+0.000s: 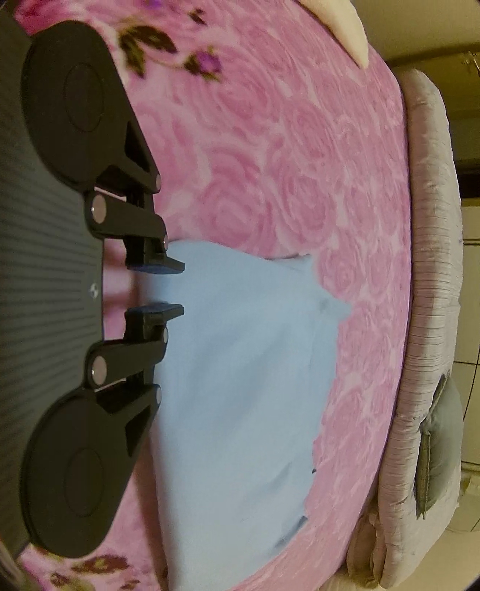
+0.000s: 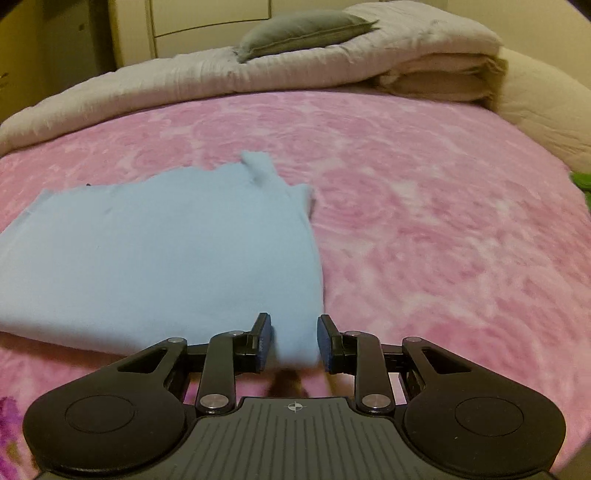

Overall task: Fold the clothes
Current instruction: 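Release and pull both grippers back above the folded sweatshirt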

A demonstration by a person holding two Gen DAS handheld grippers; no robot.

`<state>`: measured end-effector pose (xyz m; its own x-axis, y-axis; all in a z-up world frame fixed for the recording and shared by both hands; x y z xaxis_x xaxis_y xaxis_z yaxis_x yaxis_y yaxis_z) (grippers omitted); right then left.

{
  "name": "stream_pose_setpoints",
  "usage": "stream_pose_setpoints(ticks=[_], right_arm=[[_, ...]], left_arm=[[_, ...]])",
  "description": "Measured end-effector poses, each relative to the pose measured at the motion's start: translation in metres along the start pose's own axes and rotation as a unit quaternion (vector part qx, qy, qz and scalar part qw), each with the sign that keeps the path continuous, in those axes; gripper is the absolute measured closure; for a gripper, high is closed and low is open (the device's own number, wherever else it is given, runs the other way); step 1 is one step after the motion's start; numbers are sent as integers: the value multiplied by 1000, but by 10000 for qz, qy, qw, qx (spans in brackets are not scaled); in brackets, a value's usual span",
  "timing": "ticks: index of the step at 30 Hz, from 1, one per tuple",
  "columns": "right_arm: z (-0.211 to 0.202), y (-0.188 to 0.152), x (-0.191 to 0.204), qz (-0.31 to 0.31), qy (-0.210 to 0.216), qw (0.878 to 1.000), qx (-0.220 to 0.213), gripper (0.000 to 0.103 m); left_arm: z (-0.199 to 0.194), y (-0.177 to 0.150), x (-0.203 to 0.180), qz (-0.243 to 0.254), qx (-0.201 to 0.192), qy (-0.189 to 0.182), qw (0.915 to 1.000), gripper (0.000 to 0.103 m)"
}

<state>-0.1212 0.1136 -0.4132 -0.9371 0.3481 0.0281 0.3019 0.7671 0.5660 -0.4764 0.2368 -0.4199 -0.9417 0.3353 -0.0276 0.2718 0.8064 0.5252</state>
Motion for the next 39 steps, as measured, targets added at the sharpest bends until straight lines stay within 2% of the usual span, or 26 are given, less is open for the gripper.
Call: stream_pose_setpoints(ticks=[5, 9, 15, 24, 30, 33, 35, 37, 39], right_arm=[[-33, -24, 9, 140, 88, 9998, 76, 76], [-59, -45, 19, 230, 184, 9995, 122, 76], [-113, -43, 32, 226, 327, 9986, -356, 74], [-143, -64, 38, 246, 453, 9975, -484, 70], [-149, -64, 38, 286, 514, 9966, -584, 67], [-145, -62, 37, 374, 560, 9960, -582, 66], [-130, -64, 32, 925, 973, 9900, -443, 62], [-113, -65, 26, 1538, 1432, 9773, -283, 57], [-97, -65, 20, 2141, 1883, 9584, -122, 51]], left_arm=[[-29, -25, -23, 72, 89, -21, 9999, 89], [-61, -36, -39, 228, -82, -30, 9997, 88], [-107, -45, -53, 446, -411, 41, 9982, 79], [-153, -62, -63, 643, -742, 130, 9951, 76], [-161, -64, -64, 733, -789, 193, 9940, 74], [-153, -63, -57, 466, -676, -221, 9964, 65], [-144, -63, -48, 125, -553, -634, 9964, 60], [-125, -61, -31, -621, -352, -1190, 9903, 59], [-102, -58, -15, -1273, -209, -1524, 9799, 58]])
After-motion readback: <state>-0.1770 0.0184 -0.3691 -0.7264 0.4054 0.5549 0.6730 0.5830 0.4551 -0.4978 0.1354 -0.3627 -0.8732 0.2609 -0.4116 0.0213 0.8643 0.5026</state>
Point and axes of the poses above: each gripper's, at about its wrist camera, not at the fingertips, and z roughly the way its jaws point, x to its left, y to its top, the point moved 10 cm from there along z, roughly the way its jaws point, and after that the axes turned 7 degrees about x, right-handed, at the moved point
